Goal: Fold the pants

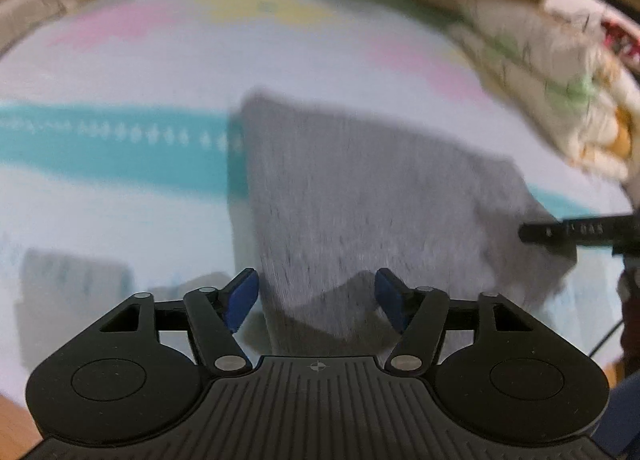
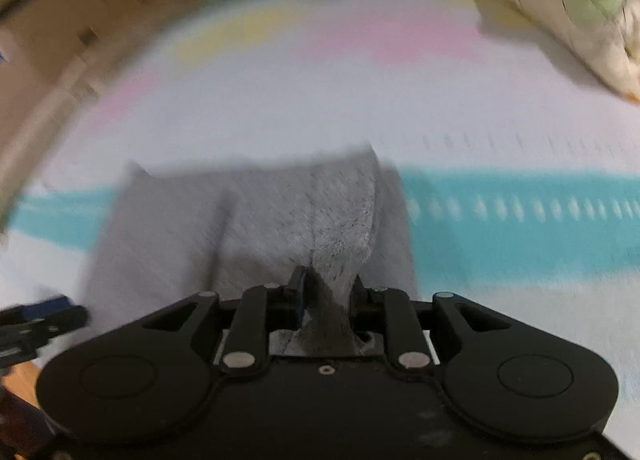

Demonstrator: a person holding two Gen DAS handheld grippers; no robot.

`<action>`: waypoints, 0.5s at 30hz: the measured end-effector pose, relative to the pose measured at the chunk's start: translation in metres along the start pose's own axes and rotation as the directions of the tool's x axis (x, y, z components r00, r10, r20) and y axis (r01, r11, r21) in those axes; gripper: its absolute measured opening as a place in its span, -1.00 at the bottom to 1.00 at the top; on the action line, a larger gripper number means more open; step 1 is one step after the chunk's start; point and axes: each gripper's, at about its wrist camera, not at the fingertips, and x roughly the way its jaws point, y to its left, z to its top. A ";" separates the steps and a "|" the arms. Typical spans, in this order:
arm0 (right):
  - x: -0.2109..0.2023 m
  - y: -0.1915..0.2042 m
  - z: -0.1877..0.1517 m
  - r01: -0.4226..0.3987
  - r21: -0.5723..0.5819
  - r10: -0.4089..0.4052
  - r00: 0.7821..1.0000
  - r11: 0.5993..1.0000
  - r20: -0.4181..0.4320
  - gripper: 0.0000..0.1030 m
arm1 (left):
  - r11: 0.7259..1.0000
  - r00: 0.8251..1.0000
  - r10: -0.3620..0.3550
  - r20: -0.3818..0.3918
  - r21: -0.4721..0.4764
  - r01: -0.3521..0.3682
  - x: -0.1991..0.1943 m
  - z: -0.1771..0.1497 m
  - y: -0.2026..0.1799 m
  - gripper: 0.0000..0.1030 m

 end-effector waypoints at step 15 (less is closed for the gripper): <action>0.005 -0.043 0.006 -0.050 0.282 0.053 0.999 0.958 -0.003 0.71 | 0.993 0.999 0.014 -0.030 -0.117 -0.017 0.012 0.005 0.012 0.51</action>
